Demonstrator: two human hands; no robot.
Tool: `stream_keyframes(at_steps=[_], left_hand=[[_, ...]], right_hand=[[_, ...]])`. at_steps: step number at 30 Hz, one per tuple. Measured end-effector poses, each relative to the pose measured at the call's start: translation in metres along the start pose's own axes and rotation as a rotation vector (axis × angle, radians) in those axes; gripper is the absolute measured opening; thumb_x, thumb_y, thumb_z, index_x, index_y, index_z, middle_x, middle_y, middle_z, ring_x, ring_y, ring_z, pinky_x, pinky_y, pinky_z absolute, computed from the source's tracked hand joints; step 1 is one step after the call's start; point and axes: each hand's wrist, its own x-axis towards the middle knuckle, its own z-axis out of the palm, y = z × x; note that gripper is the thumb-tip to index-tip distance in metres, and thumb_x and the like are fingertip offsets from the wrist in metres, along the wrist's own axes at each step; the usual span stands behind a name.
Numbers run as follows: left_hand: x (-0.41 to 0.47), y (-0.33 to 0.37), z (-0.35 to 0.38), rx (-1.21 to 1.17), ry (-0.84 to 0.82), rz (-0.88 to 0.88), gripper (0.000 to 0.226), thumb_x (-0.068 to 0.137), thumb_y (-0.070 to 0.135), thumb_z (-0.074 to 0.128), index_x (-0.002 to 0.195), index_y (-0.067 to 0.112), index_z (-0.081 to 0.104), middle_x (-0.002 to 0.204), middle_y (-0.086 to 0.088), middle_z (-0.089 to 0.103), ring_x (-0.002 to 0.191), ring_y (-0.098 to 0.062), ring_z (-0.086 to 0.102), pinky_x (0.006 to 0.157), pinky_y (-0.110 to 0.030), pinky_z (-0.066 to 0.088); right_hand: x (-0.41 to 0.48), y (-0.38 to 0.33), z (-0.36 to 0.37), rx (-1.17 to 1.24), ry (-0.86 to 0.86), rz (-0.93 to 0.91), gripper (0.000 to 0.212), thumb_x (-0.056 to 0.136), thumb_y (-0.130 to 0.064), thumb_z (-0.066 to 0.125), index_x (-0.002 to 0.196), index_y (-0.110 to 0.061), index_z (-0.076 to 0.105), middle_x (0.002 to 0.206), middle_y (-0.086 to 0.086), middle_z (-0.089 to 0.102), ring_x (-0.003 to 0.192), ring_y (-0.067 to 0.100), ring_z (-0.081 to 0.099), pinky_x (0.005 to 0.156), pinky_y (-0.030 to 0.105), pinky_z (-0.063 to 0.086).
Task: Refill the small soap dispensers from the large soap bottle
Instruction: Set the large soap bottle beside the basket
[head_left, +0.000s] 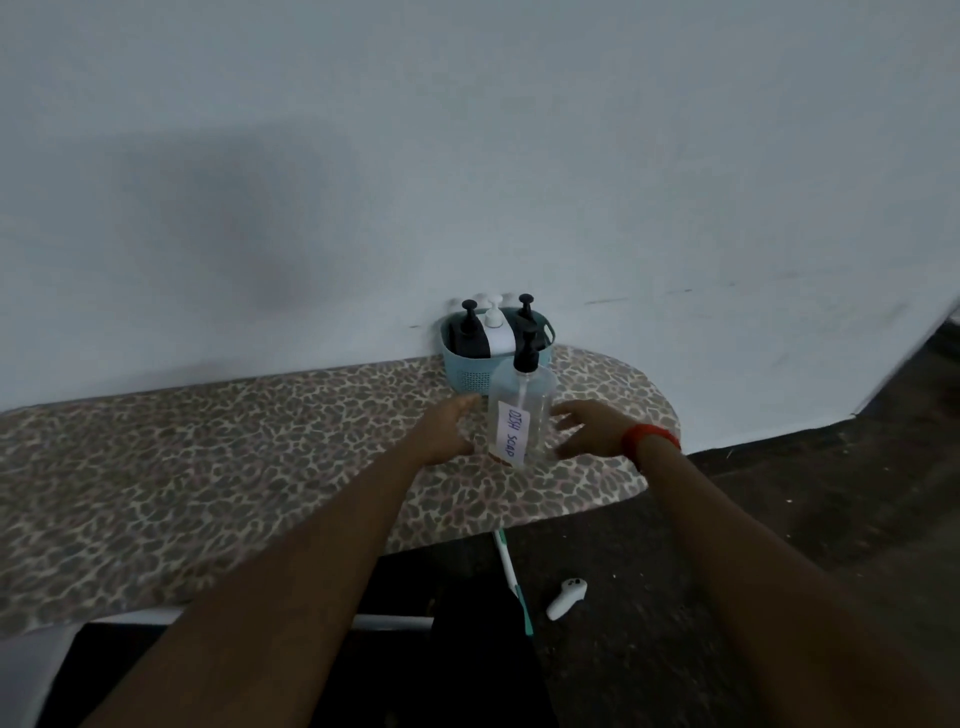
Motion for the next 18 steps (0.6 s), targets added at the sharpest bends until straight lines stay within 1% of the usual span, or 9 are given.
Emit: stream_keyframes(at_steps=[1, 3, 6, 8, 10, 12, 15, 16, 18], left_hand=[[-0.002, 0.004, 0.003, -0.017, -0.002, 0.022, 0.082, 0.075, -0.003, 0.078, 0.148, 0.009, 0.041, 0.15, -0.009, 0.046, 0.136, -0.024, 0.045, 0.109, -0.045, 0.042], [-0.004, 0.012, 0.008, -0.057, -0.001, 0.074, 0.074, 0.077, -0.001, 0.078, 0.143, 0.008, 0.047, 0.144, -0.01, 0.052, 0.132, -0.024, 0.05, 0.106, -0.042, 0.045], [-0.007, 0.019, 0.014, -0.114, -0.002, 0.084, 0.057, 0.085, 0.0, 0.072, 0.137, 0.004, 0.052, 0.136, -0.013, 0.059, 0.125, -0.028, 0.057, 0.105, -0.045, 0.046], [-0.009, 0.02, 0.017, -0.123, 0.029, 0.082, 0.044, 0.09, 0.0, 0.065, 0.134, 0.001, 0.055, 0.132, -0.015, 0.062, 0.122, -0.03, 0.06, 0.104, -0.048, 0.047], [-0.012, 0.021, 0.018, -0.11, 0.082, 0.104, 0.035, 0.094, 0.001, 0.061, 0.129, 0.002, 0.06, 0.128, -0.015, 0.065, 0.117, -0.028, 0.062, 0.101, -0.047, 0.049], [-0.016, 0.022, 0.017, -0.112, 0.137, 0.131, 0.033, 0.095, 0.002, 0.059, 0.127, 0.003, 0.063, 0.126, -0.013, 0.066, 0.114, -0.027, 0.064, 0.098, -0.04, 0.051], [-0.025, 0.019, 0.006, -0.163, 0.206, 0.137, 0.035, 0.095, 0.002, 0.058, 0.13, 0.005, 0.061, 0.127, -0.012, 0.066, 0.113, -0.023, 0.064, 0.094, -0.033, 0.051], [-0.028, 0.017, -0.001, -0.18, 0.236, 0.134, 0.037, 0.095, 0.003, 0.059, 0.131, 0.006, 0.06, 0.128, -0.011, 0.065, 0.112, -0.019, 0.064, 0.092, -0.028, 0.05], [-0.035, 0.01, -0.02, -0.183, 0.316, 0.121, 0.039, 0.094, 0.005, 0.061, 0.133, 0.007, 0.059, 0.128, -0.01, 0.066, 0.107, -0.013, 0.063, 0.086, -0.015, 0.047]], right_hand=[[-0.002, -0.001, 0.007, 0.071, 0.063, -0.025, 0.072, 0.078, -0.017, 0.084, 0.142, -0.02, 0.051, 0.136, 0.005, 0.059, 0.122, 0.024, 0.057, 0.096, 0.038, 0.051], [-0.005, -0.005, 0.017, 0.163, 0.162, -0.072, 0.06, 0.078, -0.012, 0.083, 0.133, -0.016, 0.06, 0.131, 0.009, 0.063, 0.114, 0.026, 0.063, 0.098, 0.044, 0.053], [-0.008, -0.01, 0.027, 0.189, 0.229, -0.117, 0.045, 0.078, -0.01, 0.082, 0.121, -0.007, 0.067, 0.119, 0.011, 0.069, 0.104, 0.028, 0.067, 0.096, 0.05, 0.053], [-0.01, -0.011, 0.032, 0.198, 0.257, -0.128, 0.042, 0.08, -0.009, 0.08, 0.119, -0.007, 0.067, 0.117, 0.009, 0.07, 0.103, 0.028, 0.068, 0.095, 0.049, 0.054], [-0.012, -0.012, 0.036, 0.164, 0.272, -0.153, 0.043, 0.083, -0.009, 0.078, 0.123, -0.007, 0.064, 0.118, 0.009, 0.069, 0.106, 0.027, 0.067, 0.095, 0.046, 0.054], [-0.013, -0.016, 0.041, 0.191, 0.282, -0.173, 0.045, 0.085, -0.004, 0.075, 0.127, -0.005, 0.059, 0.12, 0.011, 0.068, 0.109, 0.028, 0.065, 0.094, 0.044, 0.054], [-0.011, -0.031, 0.047, 0.375, 0.286, -0.159, 0.046, 0.085, 0.007, 0.07, 0.123, -0.006, 0.049, 0.123, 0.016, 0.064, 0.11, 0.029, 0.064, 0.085, 0.035, 0.057], [-0.008, -0.039, 0.048, 0.396, 0.3, -0.174, 0.044, 0.084, 0.007, 0.071, 0.121, -0.005, 0.048, 0.124, 0.016, 0.064, 0.11, 0.029, 0.064, 0.083, 0.032, 0.057], [0.002, -0.061, 0.051, 0.378, 0.317, -0.225, 0.043, 0.085, 0.005, 0.071, 0.121, 0.0, 0.05, 0.124, 0.016, 0.063, 0.111, 0.03, 0.063, 0.086, 0.034, 0.055]])
